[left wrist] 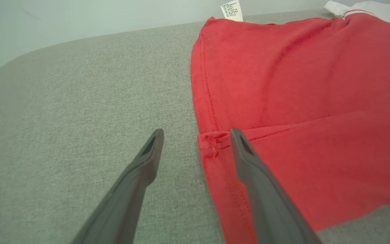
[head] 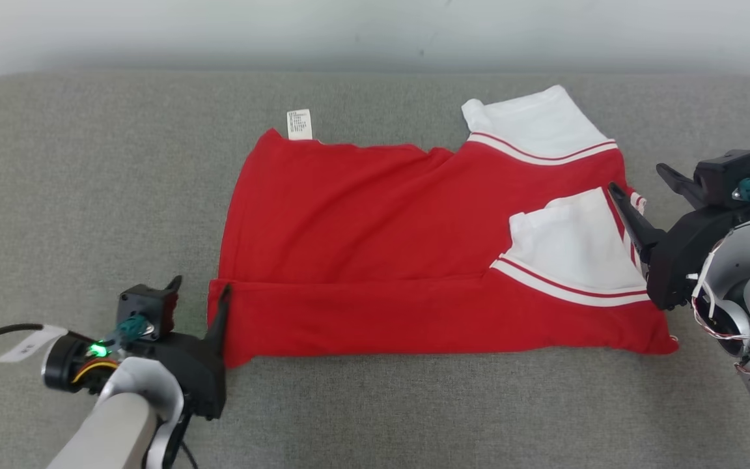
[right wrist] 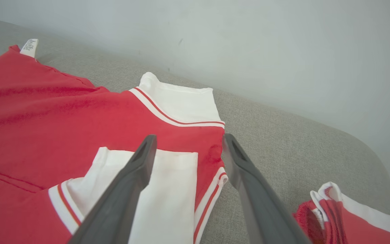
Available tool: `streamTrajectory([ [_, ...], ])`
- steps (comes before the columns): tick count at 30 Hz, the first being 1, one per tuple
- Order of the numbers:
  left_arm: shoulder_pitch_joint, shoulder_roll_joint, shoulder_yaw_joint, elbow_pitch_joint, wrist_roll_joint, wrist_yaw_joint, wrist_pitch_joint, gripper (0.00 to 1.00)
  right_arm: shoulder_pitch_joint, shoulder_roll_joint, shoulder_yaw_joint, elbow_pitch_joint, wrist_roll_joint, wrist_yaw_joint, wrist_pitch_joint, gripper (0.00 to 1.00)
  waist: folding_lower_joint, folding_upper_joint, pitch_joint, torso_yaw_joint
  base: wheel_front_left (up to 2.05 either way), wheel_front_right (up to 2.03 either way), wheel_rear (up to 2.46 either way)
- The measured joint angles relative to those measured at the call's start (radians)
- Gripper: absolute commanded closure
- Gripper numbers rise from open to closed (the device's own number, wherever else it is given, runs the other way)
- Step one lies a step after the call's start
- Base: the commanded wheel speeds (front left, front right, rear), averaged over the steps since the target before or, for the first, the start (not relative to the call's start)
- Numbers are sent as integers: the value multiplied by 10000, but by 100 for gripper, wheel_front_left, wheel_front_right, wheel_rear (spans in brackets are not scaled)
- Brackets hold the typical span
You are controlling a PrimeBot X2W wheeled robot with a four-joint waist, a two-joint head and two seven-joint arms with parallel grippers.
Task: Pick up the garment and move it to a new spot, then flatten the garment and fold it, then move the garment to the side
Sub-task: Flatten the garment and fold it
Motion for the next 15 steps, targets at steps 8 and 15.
streamTrajectory([
  [8,1285,368,284,-711,-568,286,88,0,1010,69,-1131,-779,128,0,976,0,-1,-1,-539,-86,0,0,0],
  [15,2117,309,426,-1248,-1225,334,424,0,2485,550,-2297,-2140,-113,0,2006,0,-3,-2,-820,-192,0,0,0],
])
